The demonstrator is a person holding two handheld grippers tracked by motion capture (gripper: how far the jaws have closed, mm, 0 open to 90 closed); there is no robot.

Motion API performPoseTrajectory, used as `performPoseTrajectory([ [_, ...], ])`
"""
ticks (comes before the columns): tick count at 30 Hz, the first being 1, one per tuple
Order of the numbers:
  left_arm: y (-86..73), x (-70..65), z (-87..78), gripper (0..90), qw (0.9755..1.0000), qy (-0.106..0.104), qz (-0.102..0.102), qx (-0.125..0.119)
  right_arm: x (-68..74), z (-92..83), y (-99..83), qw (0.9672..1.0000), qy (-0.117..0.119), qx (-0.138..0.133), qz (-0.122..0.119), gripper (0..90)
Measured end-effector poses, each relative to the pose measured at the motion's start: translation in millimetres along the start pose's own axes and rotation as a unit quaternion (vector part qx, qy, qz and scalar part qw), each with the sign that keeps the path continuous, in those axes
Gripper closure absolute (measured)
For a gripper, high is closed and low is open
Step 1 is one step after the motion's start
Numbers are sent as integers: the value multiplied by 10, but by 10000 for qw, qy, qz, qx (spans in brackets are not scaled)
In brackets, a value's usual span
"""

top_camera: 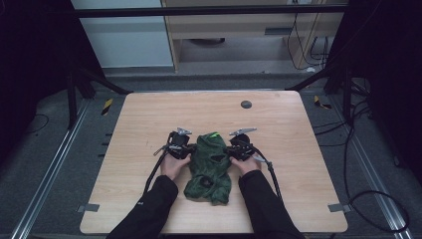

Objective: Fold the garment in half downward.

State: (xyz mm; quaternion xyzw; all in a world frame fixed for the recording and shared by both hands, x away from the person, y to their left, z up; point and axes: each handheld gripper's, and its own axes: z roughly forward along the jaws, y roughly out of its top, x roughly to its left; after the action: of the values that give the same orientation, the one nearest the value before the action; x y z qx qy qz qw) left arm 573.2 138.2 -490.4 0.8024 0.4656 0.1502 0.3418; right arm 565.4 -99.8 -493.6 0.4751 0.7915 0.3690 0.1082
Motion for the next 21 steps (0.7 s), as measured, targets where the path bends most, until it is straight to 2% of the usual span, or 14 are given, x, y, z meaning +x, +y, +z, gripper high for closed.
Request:
performPoseTrajectory([
  [6,22,9,-70,852,10000,-44,-9,-37,-1,-59,23,9998,-5,-186,-26,850],
  [10,60,-5,-168,852,9999,-68,21,-158,-1,-140,62,9994,25,-339,-43,850],
  [21,137,-59,-360,853,9992,-107,82,-386,19,-276,132,9980,94,-580,-248,850],
])
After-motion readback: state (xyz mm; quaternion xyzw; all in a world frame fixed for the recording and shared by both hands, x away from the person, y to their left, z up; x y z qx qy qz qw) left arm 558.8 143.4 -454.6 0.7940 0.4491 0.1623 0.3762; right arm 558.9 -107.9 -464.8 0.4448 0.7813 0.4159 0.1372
